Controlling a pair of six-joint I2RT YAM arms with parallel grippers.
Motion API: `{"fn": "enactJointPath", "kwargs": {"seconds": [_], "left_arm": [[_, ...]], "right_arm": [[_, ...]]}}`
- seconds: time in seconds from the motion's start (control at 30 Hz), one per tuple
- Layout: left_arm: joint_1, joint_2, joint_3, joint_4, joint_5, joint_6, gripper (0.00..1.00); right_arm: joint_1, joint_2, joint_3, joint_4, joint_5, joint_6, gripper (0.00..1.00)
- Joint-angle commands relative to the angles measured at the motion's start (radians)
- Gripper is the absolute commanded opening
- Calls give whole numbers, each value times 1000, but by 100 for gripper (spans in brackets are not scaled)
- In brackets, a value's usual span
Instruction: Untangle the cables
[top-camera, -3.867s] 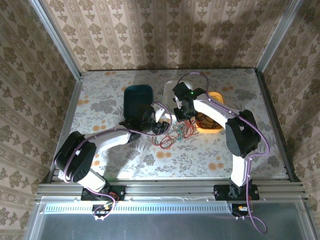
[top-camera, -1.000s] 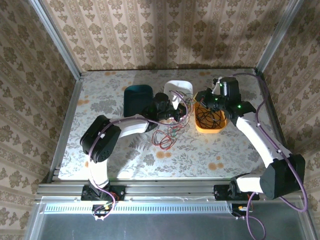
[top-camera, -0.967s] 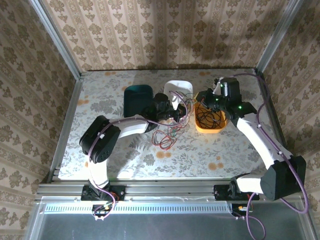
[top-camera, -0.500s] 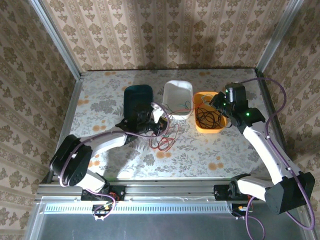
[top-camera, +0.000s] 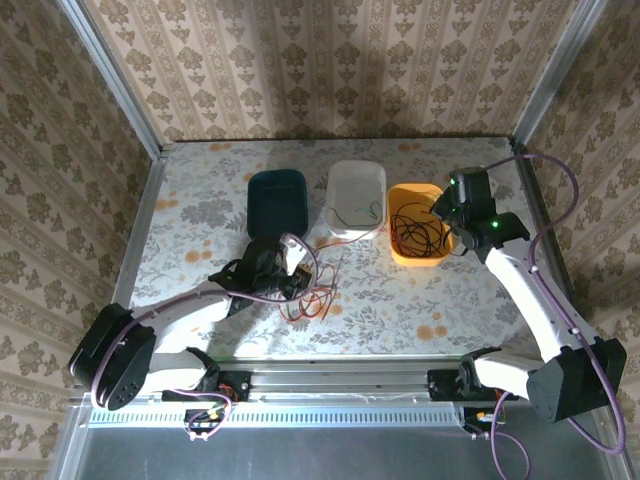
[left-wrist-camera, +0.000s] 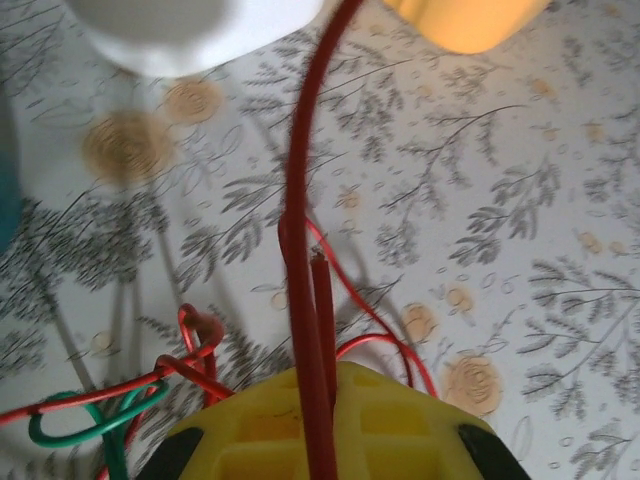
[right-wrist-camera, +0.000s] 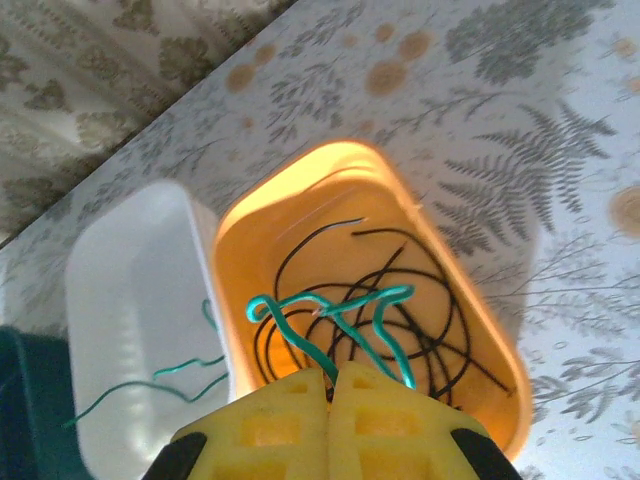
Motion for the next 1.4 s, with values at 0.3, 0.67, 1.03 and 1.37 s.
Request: {"fn": "enactJointPath", "kwargs": {"seconds": [0.3,0.67,1.03,1.37], "left_arm": [[76,-100,-67,42,-37,-50,0],[74,-60,-14,62,-11,-48,0],[61,-72,90,51,86,-46,0],[13,-50,269,-14,185,-3,0]], "right_arm": [[23,124,80,148,-173,-104,2],[124,617,327,257,-606,-70,18],[124,484,256,200,-620,-213,48],[135,271,135,172,-684,-389,51]]}}
